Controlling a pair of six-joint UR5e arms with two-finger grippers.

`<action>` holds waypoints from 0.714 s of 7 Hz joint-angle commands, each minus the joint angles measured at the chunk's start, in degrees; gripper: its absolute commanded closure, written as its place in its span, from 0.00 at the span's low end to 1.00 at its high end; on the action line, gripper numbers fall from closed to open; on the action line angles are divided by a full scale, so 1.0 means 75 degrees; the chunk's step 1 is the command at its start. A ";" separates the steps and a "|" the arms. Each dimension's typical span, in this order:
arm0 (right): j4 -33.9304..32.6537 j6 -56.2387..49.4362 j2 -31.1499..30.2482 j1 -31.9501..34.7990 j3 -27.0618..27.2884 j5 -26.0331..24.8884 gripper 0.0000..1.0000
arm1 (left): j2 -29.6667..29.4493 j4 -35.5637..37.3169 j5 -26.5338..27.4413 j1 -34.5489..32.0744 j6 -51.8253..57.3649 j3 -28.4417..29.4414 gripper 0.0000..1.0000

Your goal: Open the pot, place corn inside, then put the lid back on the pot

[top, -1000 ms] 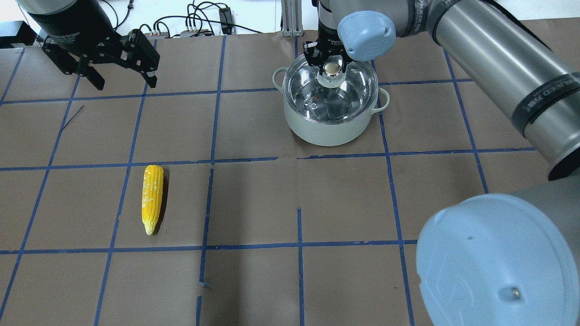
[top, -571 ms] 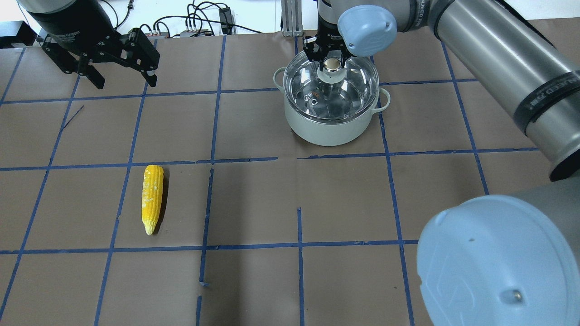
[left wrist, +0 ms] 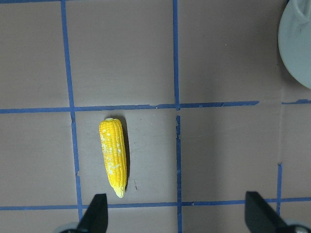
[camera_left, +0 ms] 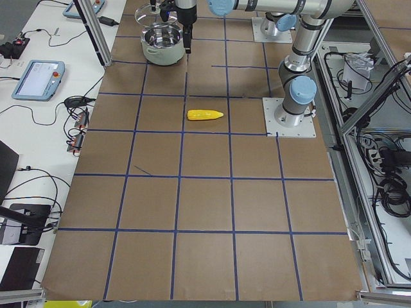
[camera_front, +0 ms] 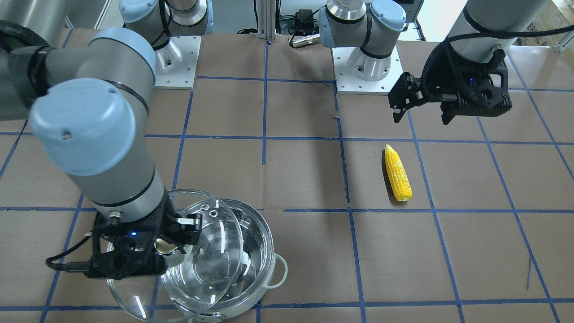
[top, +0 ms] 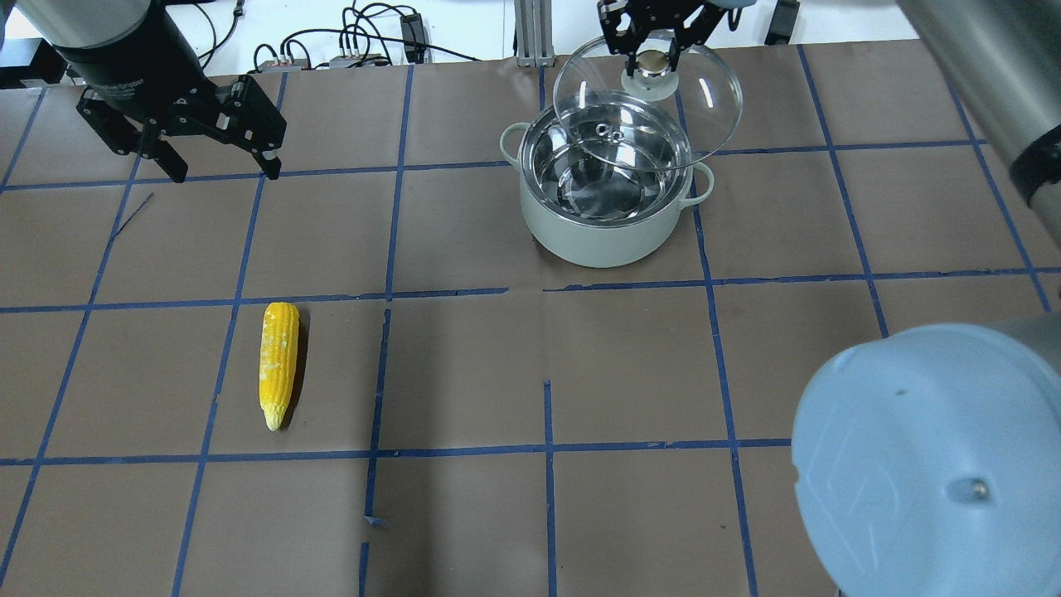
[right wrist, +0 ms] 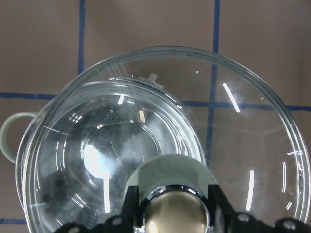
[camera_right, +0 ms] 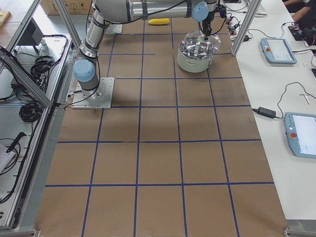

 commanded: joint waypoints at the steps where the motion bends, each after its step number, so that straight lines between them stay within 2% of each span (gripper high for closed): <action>1: 0.1589 -0.0218 -0.0887 -0.0303 -0.0232 -0.0015 0.91 | 0.0125 0.0146 -0.0018 0.0842 0.0985 -0.1021 0.00; 2: 0.2328 -0.0219 -0.1577 -0.0326 -0.0081 -0.0062 0.91 | 0.0103 0.0600 -0.0019 0.1194 0.1130 -0.1480 0.00; 3: 0.2683 -0.0219 -0.2257 -0.0327 0.0269 -0.0039 0.91 | 0.0010 0.1335 -0.0030 0.1267 0.1120 -0.1949 0.00; 5: 0.2396 -0.0219 -0.3116 -0.0327 0.1508 -0.0004 0.91 | -0.0119 0.2544 -0.0018 0.1337 0.1132 -0.3014 0.00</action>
